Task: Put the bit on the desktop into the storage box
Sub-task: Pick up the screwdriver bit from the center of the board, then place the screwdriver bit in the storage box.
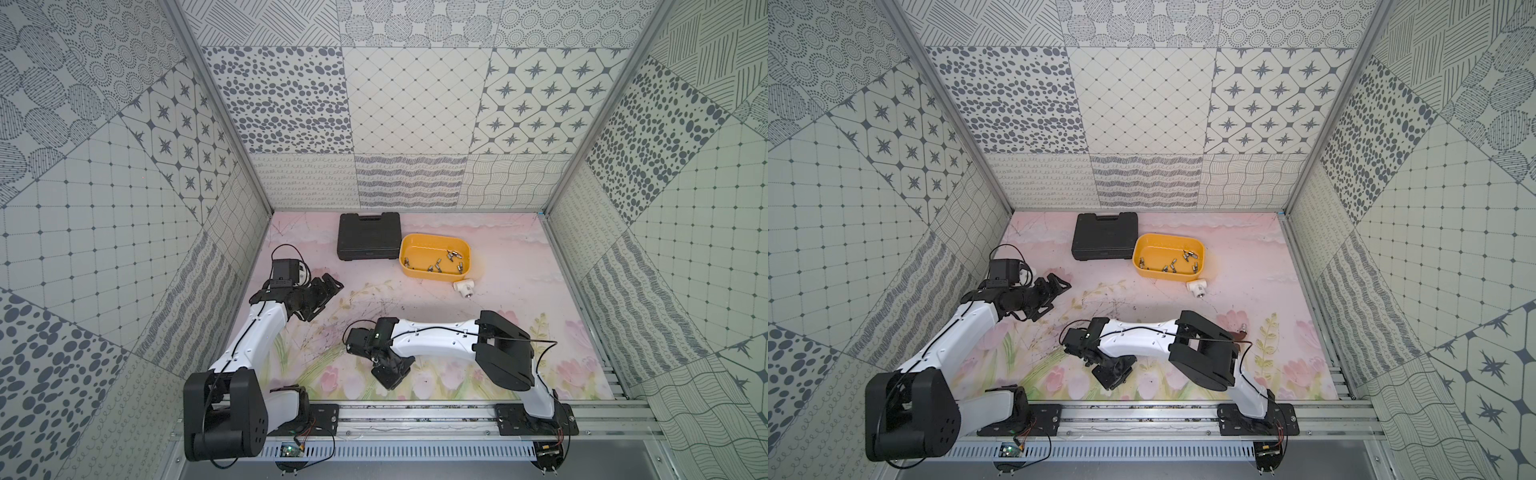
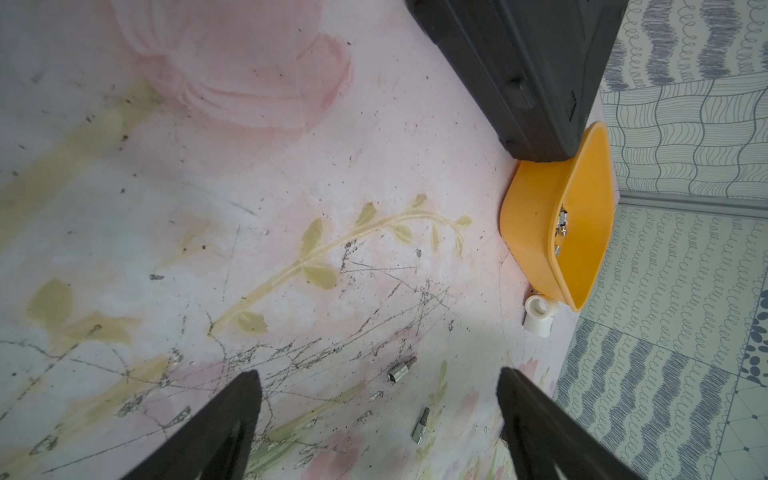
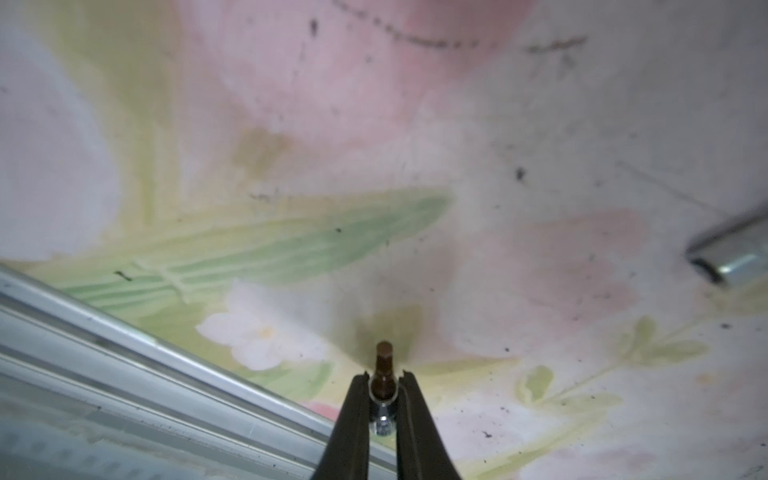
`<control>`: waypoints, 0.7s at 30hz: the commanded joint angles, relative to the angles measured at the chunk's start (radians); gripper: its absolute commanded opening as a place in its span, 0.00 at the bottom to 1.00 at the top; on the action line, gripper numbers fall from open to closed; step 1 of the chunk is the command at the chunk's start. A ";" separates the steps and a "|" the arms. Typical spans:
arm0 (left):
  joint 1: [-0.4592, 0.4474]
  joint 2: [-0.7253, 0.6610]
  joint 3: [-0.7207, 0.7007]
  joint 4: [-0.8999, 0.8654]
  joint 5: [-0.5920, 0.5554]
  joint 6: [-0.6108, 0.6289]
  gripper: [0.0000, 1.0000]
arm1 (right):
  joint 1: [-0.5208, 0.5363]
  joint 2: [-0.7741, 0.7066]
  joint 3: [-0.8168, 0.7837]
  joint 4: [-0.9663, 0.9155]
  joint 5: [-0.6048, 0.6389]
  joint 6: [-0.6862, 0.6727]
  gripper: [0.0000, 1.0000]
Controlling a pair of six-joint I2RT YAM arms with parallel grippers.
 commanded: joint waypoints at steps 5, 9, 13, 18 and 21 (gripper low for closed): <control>0.005 0.000 -0.003 0.040 0.017 0.007 0.94 | -0.130 -0.160 -0.009 0.003 0.101 -0.010 0.13; 0.004 0.003 -0.003 0.042 0.027 0.010 0.94 | -0.235 -0.209 0.022 0.010 0.147 -0.033 0.13; 0.006 0.007 -0.001 0.044 0.049 0.016 0.94 | -0.342 -0.228 0.077 0.037 0.180 -0.074 0.13; 0.006 0.015 -0.006 0.054 0.076 0.019 0.93 | -0.481 -0.209 0.159 0.075 0.191 -0.131 0.13; 0.005 0.023 -0.005 0.052 0.095 0.022 0.93 | -0.561 -0.180 0.214 0.082 0.202 -0.167 0.13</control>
